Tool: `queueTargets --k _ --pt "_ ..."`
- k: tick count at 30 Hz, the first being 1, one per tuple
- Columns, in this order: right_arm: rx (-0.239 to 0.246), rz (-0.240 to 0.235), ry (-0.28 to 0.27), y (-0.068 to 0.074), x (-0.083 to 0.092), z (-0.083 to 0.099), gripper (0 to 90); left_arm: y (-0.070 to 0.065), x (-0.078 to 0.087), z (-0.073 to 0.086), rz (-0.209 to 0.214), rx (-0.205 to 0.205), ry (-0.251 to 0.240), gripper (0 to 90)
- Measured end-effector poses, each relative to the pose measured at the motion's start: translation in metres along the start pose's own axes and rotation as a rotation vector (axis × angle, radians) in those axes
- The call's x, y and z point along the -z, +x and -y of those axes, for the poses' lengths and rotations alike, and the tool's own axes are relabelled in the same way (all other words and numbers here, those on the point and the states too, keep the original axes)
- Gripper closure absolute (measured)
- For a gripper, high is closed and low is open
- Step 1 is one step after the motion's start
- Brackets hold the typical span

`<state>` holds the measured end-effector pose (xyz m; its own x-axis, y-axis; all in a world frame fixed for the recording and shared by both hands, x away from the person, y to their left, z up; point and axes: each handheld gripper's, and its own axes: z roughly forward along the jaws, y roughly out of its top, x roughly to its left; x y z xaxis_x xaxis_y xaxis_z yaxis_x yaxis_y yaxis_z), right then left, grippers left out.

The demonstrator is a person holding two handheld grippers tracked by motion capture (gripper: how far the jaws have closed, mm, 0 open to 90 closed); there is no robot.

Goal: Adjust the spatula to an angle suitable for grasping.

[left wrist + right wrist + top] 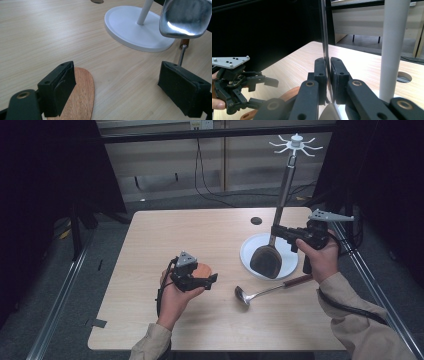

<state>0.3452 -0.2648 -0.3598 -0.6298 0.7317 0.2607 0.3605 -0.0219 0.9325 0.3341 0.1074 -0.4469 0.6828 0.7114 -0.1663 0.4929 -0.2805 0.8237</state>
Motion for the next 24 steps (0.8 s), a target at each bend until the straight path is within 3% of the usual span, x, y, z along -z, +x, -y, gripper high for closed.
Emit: queueTargets --k 24 --pt "0.024 0.032 -0.017 -0.008 -0.010 -0.003 76.2 0.004 0.000 0.001 0.002 -0.007 0.009 13.9"
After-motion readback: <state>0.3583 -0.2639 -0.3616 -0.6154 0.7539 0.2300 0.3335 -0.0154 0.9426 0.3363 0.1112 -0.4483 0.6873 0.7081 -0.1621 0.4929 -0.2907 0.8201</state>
